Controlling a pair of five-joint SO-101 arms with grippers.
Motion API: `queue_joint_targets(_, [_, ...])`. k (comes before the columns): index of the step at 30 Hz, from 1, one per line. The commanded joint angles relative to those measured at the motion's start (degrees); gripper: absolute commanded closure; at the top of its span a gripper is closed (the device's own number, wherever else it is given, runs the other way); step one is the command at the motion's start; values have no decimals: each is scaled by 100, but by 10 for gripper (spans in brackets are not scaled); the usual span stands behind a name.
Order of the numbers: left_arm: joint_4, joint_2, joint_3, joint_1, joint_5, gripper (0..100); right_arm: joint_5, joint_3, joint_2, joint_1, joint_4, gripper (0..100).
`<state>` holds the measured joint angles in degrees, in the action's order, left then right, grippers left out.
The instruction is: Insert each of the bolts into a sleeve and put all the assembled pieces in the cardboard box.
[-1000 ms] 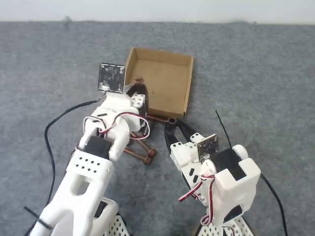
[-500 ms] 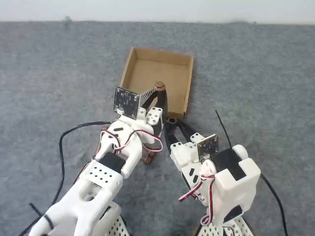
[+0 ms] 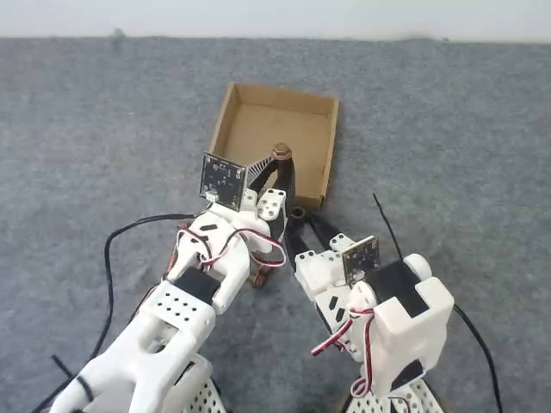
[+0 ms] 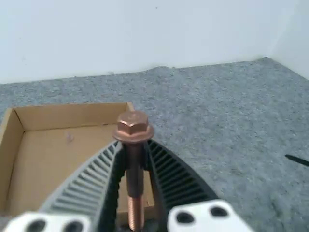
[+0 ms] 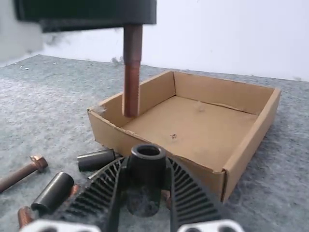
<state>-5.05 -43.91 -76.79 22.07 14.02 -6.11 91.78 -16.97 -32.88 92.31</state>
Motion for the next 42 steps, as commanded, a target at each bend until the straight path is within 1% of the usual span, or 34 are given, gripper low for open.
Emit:
queue_joint_targets(1, [-193, -281, 75, 0, 9, 988, 123, 185, 259, -101, -13, 992])
queue_joint_targets(4, [-193, -281, 75, 26, 132, 988, 123, 185, 259, -92, -13, 992])
queue_joint_targets(8, [-211, -237, 110, 18, 1090, 988, 123, 185, 259, -92, -4, 992])
queue_joint_targets(10, [-211, -237, 119, 18, 1345, 988, 123, 185, 259, -92, 4, 992])
queue_joint_targets(23, [-158, -229, 198, 26, 1354, 988, 123, 185, 259, -66, 22, 992])
queue_joint_targets(25, [88, -237, 207, 26, 1354, 988, 132, 185, 259, -57, 22, 992])
queue_joint_targets(27, [281, -237, 233, 35, 1240, 988, 308, 185, 259, -57, 4, 992])
queue_joint_targets(29, [299, -237, 233, 35, 1073, 988, 457, 185, 259, -66, -4, 992])
queue_joint_targets(38, [290, -229, 215, 149, 967, 988, 484, 185, 259, -84, -13, 992])
queue_joint_targets(42, [290, -229, 215, 246, 659, 988, 484, 185, 259, -75, -13, 992])
